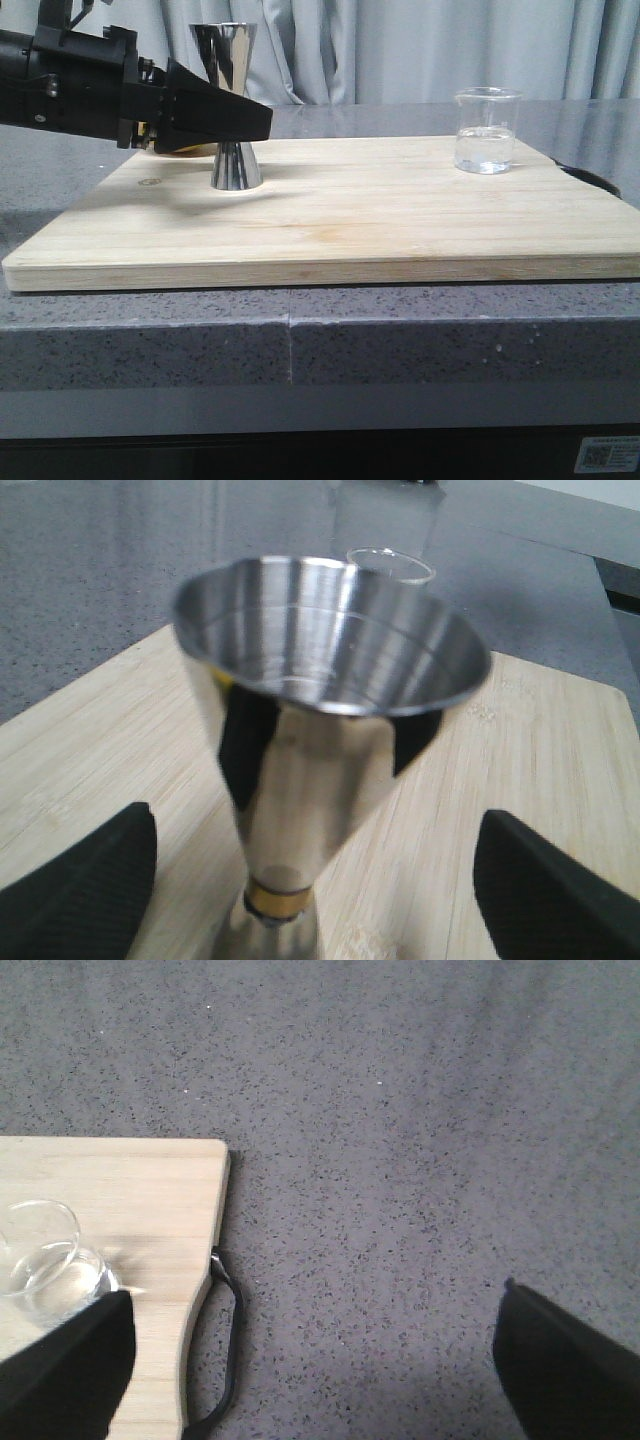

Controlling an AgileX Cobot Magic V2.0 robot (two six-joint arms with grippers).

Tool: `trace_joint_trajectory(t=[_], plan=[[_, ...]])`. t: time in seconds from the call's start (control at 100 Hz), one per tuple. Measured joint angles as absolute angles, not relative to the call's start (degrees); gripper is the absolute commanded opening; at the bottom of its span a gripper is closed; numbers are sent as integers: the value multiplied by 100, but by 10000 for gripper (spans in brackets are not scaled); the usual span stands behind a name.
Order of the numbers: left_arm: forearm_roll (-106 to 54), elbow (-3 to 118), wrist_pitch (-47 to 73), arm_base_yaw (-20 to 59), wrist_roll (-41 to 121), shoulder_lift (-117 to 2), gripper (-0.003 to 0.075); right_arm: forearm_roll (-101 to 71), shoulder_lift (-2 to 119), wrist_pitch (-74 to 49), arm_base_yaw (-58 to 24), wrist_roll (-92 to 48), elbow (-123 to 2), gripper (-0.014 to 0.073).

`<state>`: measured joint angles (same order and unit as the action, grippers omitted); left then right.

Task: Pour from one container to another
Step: 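Close the left gripper around the steel jigger's lower cone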

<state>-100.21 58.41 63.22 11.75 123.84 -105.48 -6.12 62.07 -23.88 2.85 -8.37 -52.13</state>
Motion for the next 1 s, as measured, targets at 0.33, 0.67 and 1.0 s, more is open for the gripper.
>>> trace_joint_trajectory(t=[0.33,0.67,1.0], plan=[[-10129,5841,6409,1175,12384,-10548,584,-612,6207,-2388,285,-837,-5213,655],[-10150,5841,6431,1175,12437,-10548,531,-612,6207,-2353,285,-837,-5213,655],[-10150,5841,6431,1175,12495,-10548,401,-612,6207,-2297,285,-837,-5213,655]])
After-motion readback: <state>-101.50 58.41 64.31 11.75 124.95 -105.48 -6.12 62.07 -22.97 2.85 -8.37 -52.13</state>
